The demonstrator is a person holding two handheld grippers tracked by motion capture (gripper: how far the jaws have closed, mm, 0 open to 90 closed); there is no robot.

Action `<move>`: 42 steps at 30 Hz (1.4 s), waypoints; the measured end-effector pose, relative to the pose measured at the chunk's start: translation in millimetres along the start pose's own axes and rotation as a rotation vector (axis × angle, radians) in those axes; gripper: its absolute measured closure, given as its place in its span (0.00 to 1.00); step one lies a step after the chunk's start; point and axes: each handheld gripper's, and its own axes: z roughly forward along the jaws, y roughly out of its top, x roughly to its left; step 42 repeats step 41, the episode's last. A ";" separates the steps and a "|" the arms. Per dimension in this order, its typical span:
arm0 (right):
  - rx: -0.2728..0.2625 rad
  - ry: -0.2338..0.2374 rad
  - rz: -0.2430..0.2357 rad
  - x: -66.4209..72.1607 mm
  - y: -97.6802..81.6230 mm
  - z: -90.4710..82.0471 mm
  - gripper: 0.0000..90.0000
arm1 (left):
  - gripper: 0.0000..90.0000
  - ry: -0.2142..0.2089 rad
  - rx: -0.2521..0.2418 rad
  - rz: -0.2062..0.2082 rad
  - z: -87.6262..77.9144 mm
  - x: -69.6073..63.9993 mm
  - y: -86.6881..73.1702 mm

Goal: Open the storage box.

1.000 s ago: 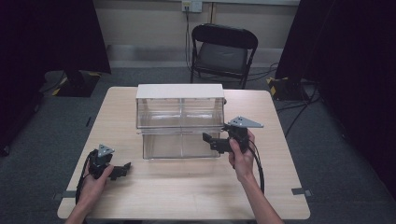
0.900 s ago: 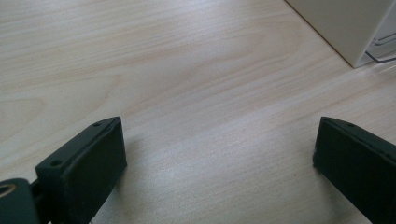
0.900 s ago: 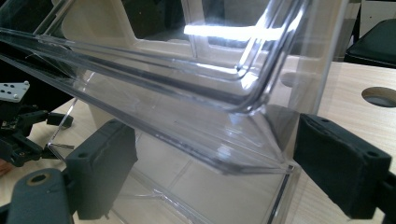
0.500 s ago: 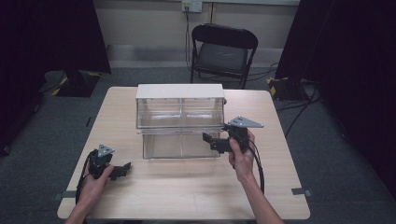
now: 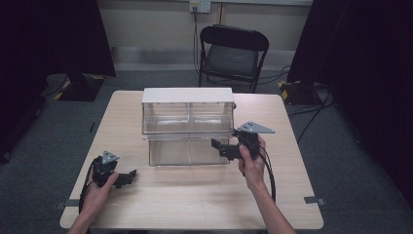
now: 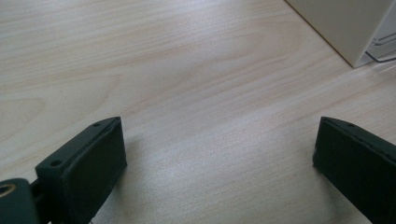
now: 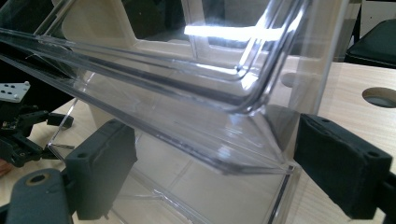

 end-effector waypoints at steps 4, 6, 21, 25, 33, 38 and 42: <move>0.000 0.000 0.000 0.0 0.0 0.0 0.14 | 0.02 0.000 0.000 0.000 0.0 0.0 0.0; 0.000 0.000 0.000 0.1 0.0 0.0 0.14 | 0.02 0.000 0.000 0.000 0.0 0.0 0.0; -0.002 0.000 0.000 0.5 0.0 0.1 0.14 | 0.02 0.001 0.000 0.003 -0.1 0.2 0.0; -0.002 -0.001 0.000 0.7 0.0 0.2 0.13 | 0.02 0.000 0.000 0.000 0.0 0.0 0.0; -0.003 -0.002 0.000 1.3 0.0 0.4 0.13 | 0.02 -0.005 0.002 0.003 -0.1 0.4 0.2; -0.003 -0.001 0.000 1.2 0.0 0.5 0.13 | 0.02 -0.005 0.001 0.005 0.2 0.6 0.2; -0.003 -0.001 -0.002 1.1 0.0 0.5 0.13 | 0.02 -0.005 0.002 0.004 0.2 0.6 0.2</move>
